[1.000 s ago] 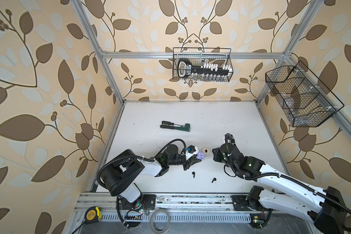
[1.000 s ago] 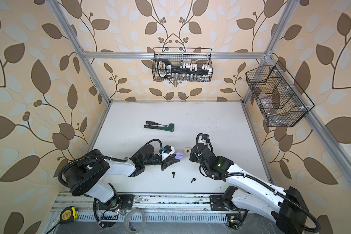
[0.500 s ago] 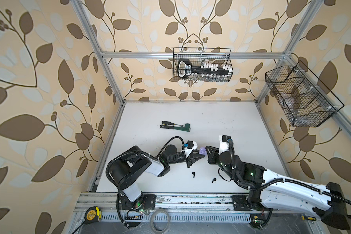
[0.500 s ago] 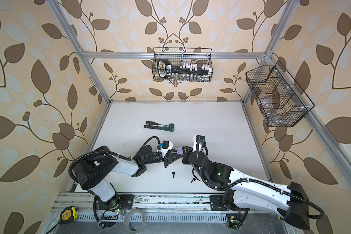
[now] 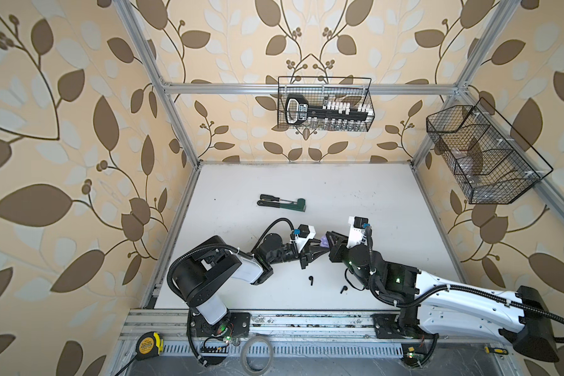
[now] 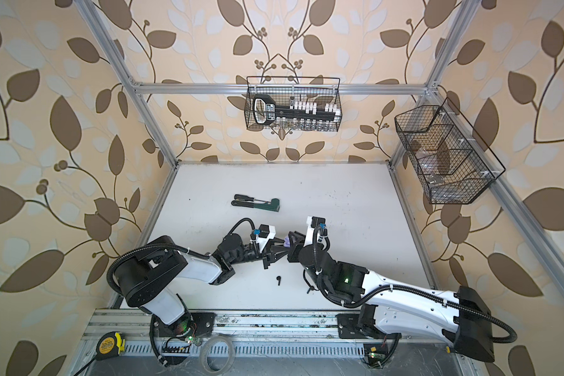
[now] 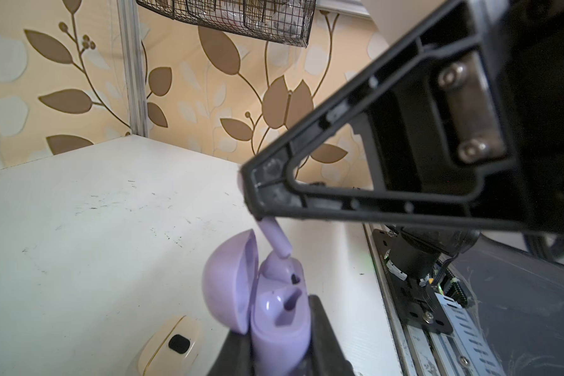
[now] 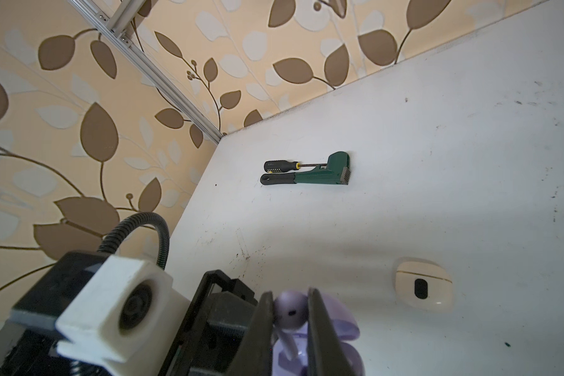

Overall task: Insert wireless bluetooth earbuds into charging case
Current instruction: Insert the wireless bluetooth earbud into the charging case.

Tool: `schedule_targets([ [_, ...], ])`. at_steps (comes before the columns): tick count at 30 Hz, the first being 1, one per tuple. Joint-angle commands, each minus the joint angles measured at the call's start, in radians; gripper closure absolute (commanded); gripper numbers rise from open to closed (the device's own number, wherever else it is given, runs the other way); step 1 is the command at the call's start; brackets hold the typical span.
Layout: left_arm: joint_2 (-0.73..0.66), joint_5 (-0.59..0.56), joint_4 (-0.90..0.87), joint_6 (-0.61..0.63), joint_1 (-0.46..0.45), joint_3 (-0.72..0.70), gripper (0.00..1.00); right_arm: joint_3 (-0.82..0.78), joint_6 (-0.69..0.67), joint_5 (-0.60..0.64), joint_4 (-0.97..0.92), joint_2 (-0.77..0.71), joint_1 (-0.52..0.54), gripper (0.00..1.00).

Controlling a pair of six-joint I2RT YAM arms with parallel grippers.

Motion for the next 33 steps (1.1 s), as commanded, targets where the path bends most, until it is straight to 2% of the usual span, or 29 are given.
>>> schedule_targets([
  [1, -0.047, -0.020, 0.085, -0.027, -0.007, -0.007, 1.00, -0.006, -0.007, 0.035, 0.033, 0.000, 0.011, 0.84],
  [21, -0.076, -0.053, 0.084, -0.061, -0.007, -0.015, 1.00, -0.048, 0.012, 0.028, 0.080, 0.042, 0.028, 0.84],
  [33, -0.100, -0.087, 0.085, -0.057, -0.007, -0.033, 1.00, -0.068, 0.028, 0.024, 0.058, 0.017, 0.042, 0.84],
])
